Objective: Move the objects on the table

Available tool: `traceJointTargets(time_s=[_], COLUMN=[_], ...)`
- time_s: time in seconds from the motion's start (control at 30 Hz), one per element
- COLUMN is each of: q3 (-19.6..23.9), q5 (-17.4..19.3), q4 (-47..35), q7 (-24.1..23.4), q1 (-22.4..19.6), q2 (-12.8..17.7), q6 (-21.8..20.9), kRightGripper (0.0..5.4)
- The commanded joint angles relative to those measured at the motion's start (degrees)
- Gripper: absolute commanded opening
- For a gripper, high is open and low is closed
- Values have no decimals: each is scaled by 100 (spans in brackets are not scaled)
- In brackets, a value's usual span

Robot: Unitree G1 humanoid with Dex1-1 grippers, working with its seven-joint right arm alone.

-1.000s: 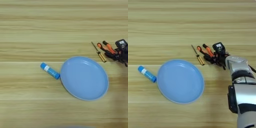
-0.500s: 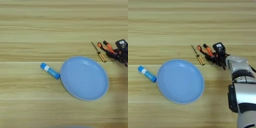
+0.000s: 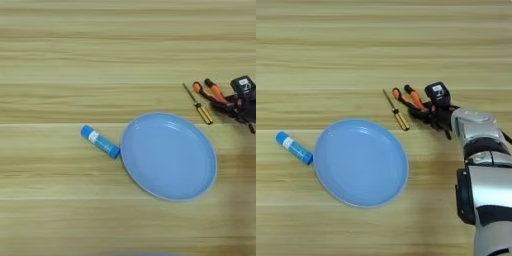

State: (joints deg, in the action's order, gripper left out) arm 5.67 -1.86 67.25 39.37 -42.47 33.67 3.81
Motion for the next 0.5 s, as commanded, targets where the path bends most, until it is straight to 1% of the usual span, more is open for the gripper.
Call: traceJointTargets(time_s=[0.03,0.17,0.27,0.33,0.5], q3=[152,184,213,229,250], q5=[208,315,401,472,687], q4=[-759,-1389,-1983,-2458,-3944], q7=[13,132,212,274,485], q1=[-495,-339,-171,-31,462], q2=[264,241,232,226,208], q6=[25,214,433,611,1155], kRightGripper=[230,230,230,230,230])
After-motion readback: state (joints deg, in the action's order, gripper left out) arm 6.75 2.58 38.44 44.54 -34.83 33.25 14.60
